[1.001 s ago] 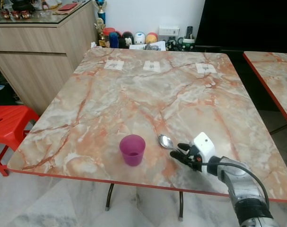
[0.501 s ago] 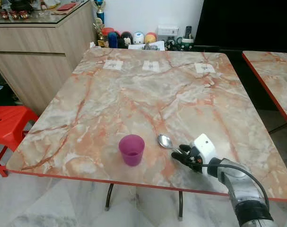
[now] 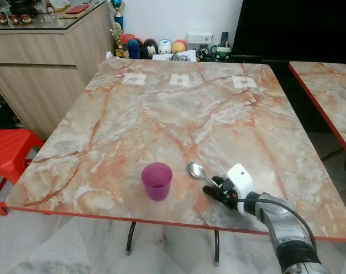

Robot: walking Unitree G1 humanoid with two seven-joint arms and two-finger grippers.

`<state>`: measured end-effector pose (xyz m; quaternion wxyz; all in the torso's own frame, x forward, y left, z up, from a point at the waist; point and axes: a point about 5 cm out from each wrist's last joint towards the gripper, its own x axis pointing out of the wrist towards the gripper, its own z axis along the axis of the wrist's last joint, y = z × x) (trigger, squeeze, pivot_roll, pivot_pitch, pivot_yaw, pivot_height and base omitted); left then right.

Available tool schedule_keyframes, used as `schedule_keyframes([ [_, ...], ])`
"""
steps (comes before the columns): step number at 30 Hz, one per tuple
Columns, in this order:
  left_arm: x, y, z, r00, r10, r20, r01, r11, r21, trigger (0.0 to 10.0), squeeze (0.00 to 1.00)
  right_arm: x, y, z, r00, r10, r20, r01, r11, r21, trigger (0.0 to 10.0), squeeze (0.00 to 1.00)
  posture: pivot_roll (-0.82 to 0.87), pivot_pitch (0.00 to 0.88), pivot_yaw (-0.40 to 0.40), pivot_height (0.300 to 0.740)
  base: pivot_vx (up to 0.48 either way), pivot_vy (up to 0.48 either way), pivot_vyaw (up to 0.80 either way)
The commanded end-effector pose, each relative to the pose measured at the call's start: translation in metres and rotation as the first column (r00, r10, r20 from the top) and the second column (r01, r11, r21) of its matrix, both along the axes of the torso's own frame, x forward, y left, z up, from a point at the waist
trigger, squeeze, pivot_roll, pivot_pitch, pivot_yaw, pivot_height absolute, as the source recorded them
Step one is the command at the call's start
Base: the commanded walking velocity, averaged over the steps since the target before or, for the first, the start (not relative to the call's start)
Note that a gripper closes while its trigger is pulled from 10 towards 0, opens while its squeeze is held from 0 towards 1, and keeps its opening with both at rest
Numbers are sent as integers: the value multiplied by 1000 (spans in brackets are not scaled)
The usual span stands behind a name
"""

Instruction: Setting the table

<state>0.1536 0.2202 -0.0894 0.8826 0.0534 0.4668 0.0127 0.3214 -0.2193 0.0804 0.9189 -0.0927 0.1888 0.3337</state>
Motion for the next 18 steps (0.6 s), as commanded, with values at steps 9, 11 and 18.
schedule_keyframes([
  [9,-7,2,-3,999,-8,-31,8,1000,1,10000,0,-9,8,-20,996,22,-85,-24,999,-23,0,0,10,115,8,740,0,0,0],
  [11,-7,2,-3,999,-7,-31,7,1000,1,10000,0,-9,9,-21,996,24,-87,-26,999,-23,0,0,10,115,8,740,0,0,0],
  [18,-7,2,-3,999,-7,-31,7,1000,-1,10000,0,-10,12,-24,995,28,-94,-30,999,-24,0,0,12,117,8,740,0,0,0],
])
